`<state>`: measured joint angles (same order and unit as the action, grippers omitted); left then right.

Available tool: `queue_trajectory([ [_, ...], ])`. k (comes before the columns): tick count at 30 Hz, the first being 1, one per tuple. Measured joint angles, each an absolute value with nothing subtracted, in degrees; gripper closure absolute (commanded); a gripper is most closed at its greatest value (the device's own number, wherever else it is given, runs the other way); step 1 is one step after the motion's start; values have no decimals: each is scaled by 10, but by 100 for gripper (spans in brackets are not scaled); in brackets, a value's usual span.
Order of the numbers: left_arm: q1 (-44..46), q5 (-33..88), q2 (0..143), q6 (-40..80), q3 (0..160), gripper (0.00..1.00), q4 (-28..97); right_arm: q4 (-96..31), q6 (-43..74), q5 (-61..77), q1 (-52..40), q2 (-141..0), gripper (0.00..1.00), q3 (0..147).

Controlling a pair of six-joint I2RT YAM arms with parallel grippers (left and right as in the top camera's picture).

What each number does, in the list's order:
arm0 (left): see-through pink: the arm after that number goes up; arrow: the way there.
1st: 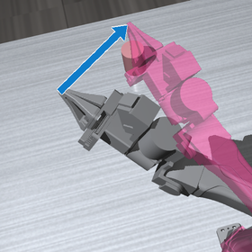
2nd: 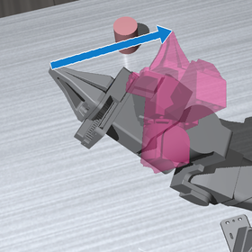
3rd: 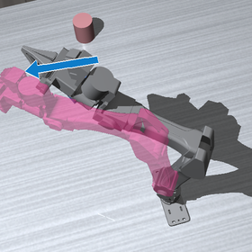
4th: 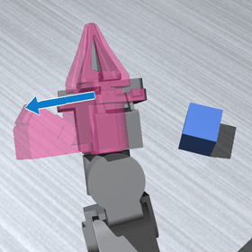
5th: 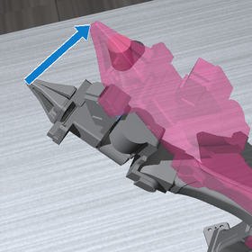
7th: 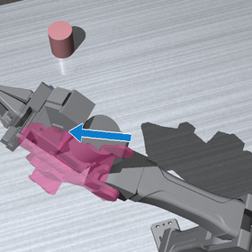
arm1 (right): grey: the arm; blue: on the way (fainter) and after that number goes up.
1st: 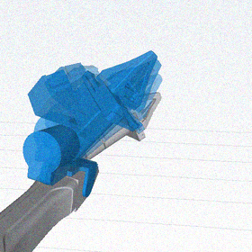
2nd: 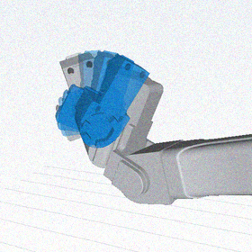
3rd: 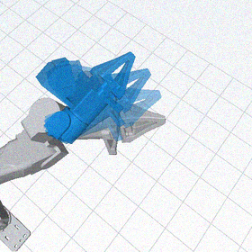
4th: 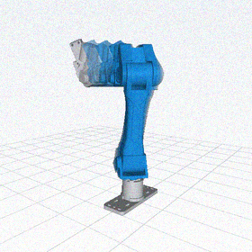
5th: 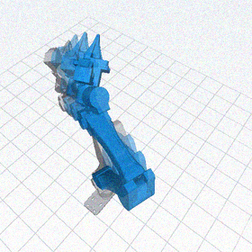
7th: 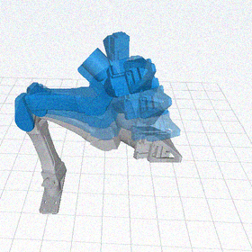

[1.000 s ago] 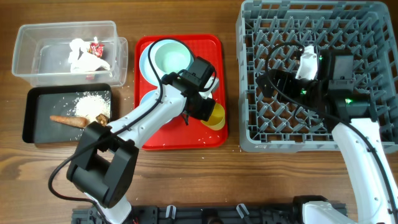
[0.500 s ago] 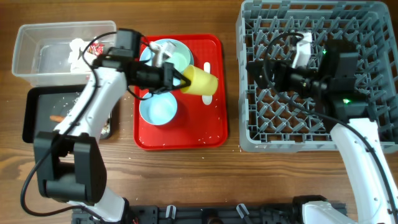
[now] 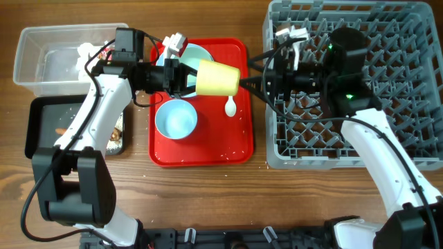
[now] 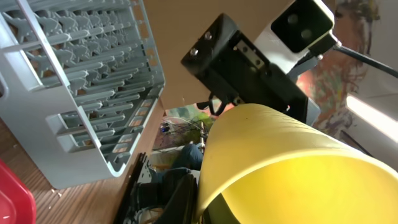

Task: Sort waste into correct bins and load items into the dishwasher rack
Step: 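Hand yellow cup from left gripper to right gripper over tray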

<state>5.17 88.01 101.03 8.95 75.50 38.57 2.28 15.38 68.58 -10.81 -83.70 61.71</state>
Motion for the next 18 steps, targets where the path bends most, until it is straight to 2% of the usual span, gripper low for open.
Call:
queue_trajectory([
  [3,52,884,1010,93,755,96,386,30,154,698,-132,-837,1,617],
  [5,52,884,1010,96,755,96,386,37,154,701,-150,-837,6,617],
  [6,52,885,1010,98,755,96,385,40,154,700,-159,-837,11,617],
  [7,52,891,1010,100,755,96,386,42,154,693,-166,-837,21,617],
  [9,52,894,1010,102,755,96,386,47,155,681,-170,-837,28,617],
  [18,51,894,1006,102,755,96,385,61,169,648,-180,-841,40,617],
])
